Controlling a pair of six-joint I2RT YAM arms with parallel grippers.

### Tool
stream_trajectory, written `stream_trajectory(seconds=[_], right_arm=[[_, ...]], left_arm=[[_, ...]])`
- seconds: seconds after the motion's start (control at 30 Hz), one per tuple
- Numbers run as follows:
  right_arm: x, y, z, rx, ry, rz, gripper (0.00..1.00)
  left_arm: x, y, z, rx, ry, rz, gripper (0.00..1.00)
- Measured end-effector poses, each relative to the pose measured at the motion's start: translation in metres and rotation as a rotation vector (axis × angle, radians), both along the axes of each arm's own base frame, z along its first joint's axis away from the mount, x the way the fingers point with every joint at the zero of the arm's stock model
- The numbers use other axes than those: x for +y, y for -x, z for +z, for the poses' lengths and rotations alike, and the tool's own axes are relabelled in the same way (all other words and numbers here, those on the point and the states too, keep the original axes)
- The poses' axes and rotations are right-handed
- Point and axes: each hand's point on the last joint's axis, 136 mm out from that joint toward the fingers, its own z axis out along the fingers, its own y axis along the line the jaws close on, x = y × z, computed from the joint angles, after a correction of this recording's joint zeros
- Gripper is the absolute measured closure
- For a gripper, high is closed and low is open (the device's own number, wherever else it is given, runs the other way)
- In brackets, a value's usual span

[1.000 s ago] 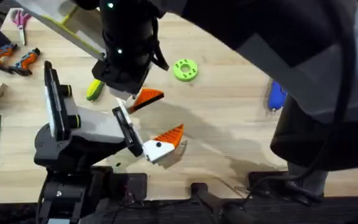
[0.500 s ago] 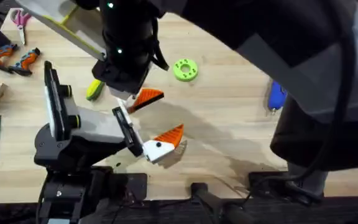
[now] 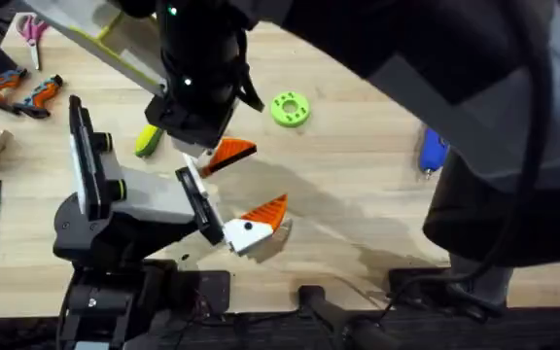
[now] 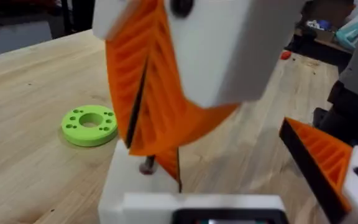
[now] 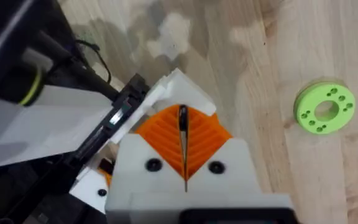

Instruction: Pick up the gripper from the table and insert it into the empty holder that is missing its gripper. Then pick up a screw, insert it into the mounting hole, and use the screwdriver to tighten it. Finally, clean up the table by picking up the vegetable and placing it into the bucket.

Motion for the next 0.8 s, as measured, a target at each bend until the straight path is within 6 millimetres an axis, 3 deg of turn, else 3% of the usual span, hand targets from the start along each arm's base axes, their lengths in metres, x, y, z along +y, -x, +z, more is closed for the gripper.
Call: stream_trajectory(seconds=[0.8], right_arm=[[0.0025, -0.0013, -0.0069, 0.003, 0.004, 0.000, 0.996]], left_arm=[[0.0000, 0.0000, -0.0001, 0.005, 0.002, 0.000, 0.015]])
